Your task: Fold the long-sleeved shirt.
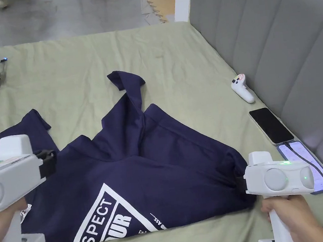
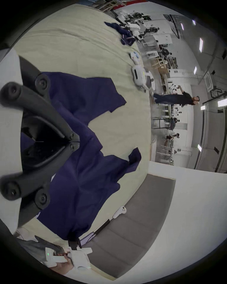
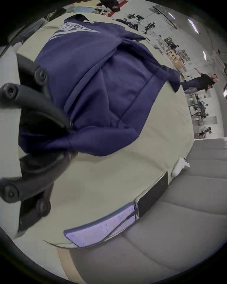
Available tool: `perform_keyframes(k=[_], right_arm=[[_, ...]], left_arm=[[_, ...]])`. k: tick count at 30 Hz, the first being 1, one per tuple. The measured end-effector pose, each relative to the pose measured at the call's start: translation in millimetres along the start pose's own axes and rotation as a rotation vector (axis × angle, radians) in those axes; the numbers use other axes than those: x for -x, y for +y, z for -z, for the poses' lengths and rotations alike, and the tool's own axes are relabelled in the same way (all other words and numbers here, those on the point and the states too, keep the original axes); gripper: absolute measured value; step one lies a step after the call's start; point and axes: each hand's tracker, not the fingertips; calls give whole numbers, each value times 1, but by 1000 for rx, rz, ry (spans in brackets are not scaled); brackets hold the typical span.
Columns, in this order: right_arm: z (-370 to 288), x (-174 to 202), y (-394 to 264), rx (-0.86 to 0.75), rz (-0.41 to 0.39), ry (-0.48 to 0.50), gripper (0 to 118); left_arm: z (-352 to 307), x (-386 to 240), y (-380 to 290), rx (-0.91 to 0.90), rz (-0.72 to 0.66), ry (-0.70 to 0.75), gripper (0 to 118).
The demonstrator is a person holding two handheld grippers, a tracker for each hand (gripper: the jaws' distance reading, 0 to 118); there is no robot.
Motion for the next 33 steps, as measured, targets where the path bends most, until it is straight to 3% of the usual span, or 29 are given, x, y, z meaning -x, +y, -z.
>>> perform_keyframes(k=[2,3,4,5,6,7,12,16,18,19,20,24,29,33], right_arm=[[1,2,1,10,-2,-16,7],[2,3,1,10,-31,-26,7],[0,7,1,10,-51,-35,7],[0,8,1,10,-57,-37,7],[0,7,1,9,-59,-37,7],[0,6,1,9,-60,-35,7],[0,2,1,10,-37,-16,7],[-1,1,0,12,-20,-7,7],[-2,1,0,12,-19,-7,7],[-2,1,-1,11,-20,-6,7],[-2,2,-1,9,-19,-6,7],[-3,1,-3,3,-4,-1,7],[-13,1,12,57,16,16,7],[-64,9,62,-142,12,70,7]], left_arm=[[21,2,14,15,28,-16,30],[32,3,20,36,31,-25,55],[47,3,26,64,31,-25,93],[61,4,31,103,43,-35,109],[70,5,35,110,45,-44,109],[80,3,40,90,49,-31,104],[137,-1,42,238,82,20,101],[177,-6,27,339,171,41,83],[179,-11,20,330,196,44,56],[175,-15,19,299,205,12,22],[169,-19,21,255,211,-24,6],[144,-29,23,206,236,-28,6],[84,-5,56,62,-21,-123,6],[12,10,99,-111,-31,-158,6]])
